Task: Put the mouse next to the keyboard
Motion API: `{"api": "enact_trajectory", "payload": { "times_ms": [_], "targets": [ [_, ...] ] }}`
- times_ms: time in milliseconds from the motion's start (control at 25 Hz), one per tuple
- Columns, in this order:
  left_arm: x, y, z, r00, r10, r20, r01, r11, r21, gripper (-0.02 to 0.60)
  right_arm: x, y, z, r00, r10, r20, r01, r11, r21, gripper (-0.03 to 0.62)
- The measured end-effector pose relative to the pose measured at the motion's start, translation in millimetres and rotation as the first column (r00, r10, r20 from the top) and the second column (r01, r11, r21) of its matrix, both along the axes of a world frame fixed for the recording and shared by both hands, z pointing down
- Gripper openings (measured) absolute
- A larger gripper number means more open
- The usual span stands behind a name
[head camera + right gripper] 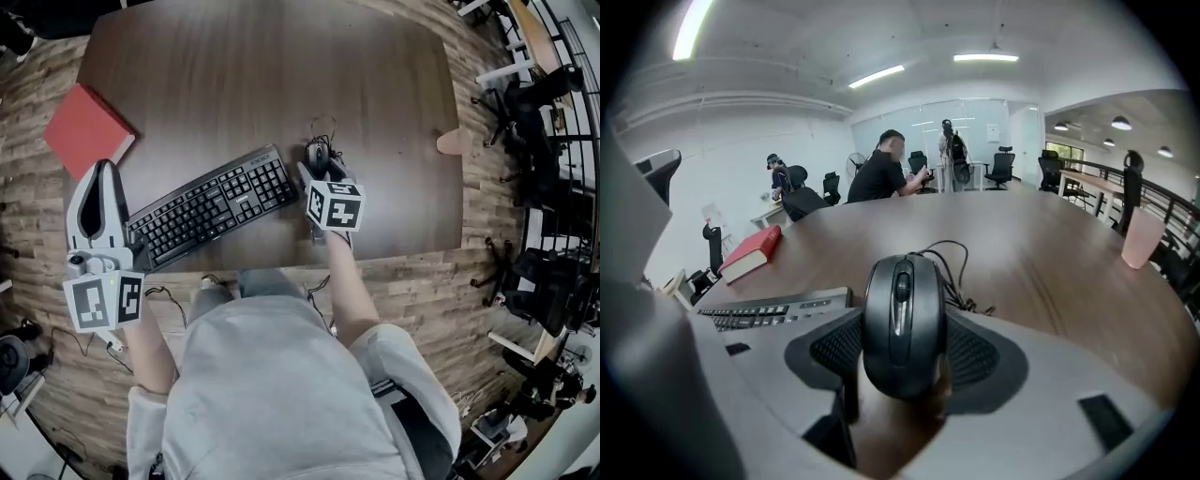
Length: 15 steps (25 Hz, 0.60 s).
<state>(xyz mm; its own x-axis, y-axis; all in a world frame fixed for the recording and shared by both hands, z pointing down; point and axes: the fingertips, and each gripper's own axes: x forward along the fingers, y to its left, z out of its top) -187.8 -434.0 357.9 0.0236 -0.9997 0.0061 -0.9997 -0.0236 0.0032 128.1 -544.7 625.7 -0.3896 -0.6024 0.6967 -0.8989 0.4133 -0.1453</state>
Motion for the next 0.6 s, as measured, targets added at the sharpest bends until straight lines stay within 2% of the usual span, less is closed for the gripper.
{"api": "enact_trajectory", "payload": {
  "times_ms": [600],
  "targets": [
    [-19,9,7,0.998,-0.068,0.002,0.068,0.997,-0.024,0.018,-15,-19,23,0.997,-0.026,-0.079,0.016,0.993,-0.118,0.250]
  ]
}}
